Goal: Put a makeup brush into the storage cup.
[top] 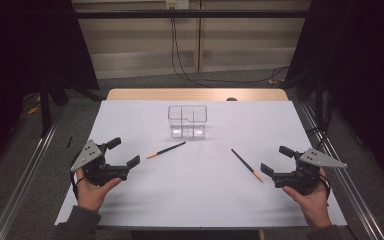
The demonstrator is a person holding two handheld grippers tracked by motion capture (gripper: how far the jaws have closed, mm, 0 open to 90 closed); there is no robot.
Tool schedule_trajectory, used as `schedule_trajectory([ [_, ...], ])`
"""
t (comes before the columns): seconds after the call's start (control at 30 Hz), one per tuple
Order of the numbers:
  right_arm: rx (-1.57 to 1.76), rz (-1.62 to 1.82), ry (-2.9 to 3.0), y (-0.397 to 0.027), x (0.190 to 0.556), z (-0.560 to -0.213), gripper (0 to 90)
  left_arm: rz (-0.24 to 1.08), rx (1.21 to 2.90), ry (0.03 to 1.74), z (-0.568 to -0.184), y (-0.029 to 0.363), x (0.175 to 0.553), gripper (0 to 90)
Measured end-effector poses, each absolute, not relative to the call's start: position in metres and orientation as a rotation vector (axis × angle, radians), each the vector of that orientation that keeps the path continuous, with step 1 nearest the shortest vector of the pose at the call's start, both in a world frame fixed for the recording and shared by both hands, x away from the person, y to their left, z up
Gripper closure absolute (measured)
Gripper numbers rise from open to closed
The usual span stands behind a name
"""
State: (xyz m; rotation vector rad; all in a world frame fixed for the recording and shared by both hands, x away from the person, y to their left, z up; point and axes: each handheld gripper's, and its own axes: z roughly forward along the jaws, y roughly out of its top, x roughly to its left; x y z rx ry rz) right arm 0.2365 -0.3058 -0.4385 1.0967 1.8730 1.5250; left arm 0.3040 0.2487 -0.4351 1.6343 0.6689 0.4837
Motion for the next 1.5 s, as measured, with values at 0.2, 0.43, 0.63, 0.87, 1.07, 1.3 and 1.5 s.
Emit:
schedule_trajectory([
  [0.2, 1.092, 1.523, 1.874, -0.307, 0.235, -0.438, 1.7, 0.473, 1.646, 0.662, -0.437, 0.247, 0.306, 3.8],
  [0.43, 1.089, 1.513, 1.885, -0.308, 0.234, -0.439, 1.7, 0.467, 1.650, 0.680, -0.438, 0.243, 0.309, 3.8],
  [0.63, 1.099, 1.509, 1.884, -0.310, 0.234, -0.440, 1.8, 0.454, 1.652, 0.671, -0.438, 0.239, 0.314, 3.8],
  [0.87, 1.103, 1.518, 1.884, -0.309, 0.234, -0.440, 2.2, 0.460, 1.667, 0.680, -0.439, 0.237, 0.318, 3.9],
  [1.07, 1.087, 1.512, 1.894, -0.308, 0.235, -0.440, 2.3, 0.441, 1.651, 0.691, -0.439, 0.234, 0.322, 3.8],
  [1.3, 1.100, 1.510, 1.888, -0.309, 0.233, -0.440, 2.3, 0.421, 1.647, 0.676, -0.438, 0.227, 0.331, 3.8],
  [1.5, 1.094, 1.504, 1.889, -0.311, 0.233, -0.441, 2.6, 0.437, 1.673, 0.679, -0.440, 0.221, 0.336, 3.8],
])
